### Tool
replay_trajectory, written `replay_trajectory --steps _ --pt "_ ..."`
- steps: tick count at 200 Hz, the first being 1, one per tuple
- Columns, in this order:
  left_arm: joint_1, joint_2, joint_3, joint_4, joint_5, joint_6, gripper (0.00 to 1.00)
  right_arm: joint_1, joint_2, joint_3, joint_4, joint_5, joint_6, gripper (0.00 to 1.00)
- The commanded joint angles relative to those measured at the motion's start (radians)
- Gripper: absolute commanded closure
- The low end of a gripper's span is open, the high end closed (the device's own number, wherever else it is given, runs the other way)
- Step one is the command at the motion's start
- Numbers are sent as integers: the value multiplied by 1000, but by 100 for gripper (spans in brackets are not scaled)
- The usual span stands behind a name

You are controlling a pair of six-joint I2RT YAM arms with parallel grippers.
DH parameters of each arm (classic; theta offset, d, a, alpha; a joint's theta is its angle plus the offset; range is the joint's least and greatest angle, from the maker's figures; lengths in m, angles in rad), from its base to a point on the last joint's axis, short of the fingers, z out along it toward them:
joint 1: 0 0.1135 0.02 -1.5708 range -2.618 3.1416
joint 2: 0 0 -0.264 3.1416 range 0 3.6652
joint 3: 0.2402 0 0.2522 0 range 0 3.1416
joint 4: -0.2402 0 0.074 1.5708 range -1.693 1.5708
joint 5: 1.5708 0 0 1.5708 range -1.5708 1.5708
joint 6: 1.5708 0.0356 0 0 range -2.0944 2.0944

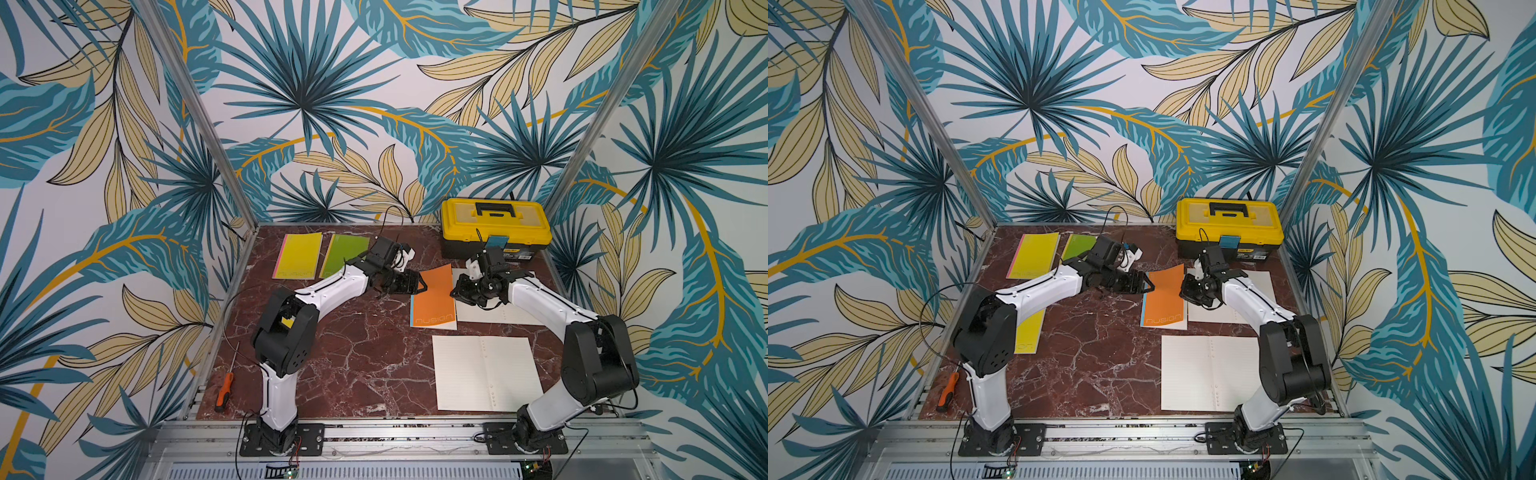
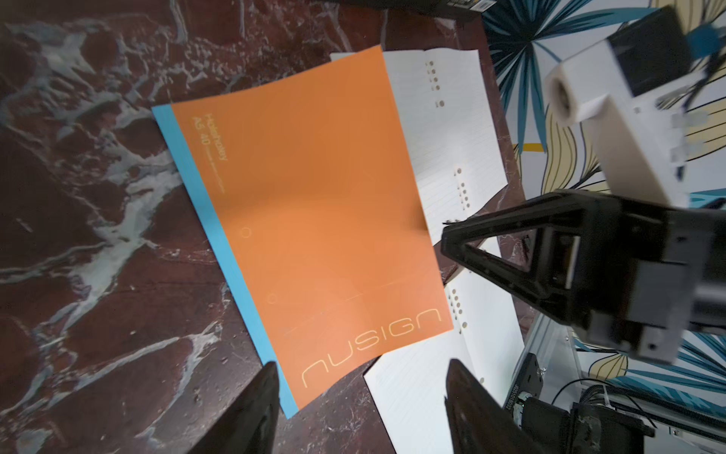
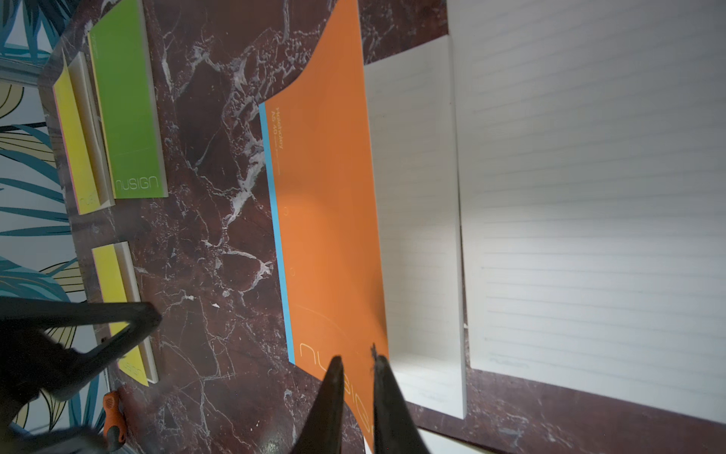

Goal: Close the notebook
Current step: Close the notebook at the center of the board.

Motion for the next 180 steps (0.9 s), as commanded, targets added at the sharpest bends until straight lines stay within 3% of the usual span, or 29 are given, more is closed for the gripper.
replay_trajectory --steps 1,82,180 --pt "-4 22 29 1 13 -1 33 -1 29 14 7 -28 -19 84" --pt "-4 104 61 -6 8 -14 35 -2 185 35 37 14 -11 86" --pt "-4 161 90 -48 -35 -9 37 -1 235 46 5 105 -37 86"
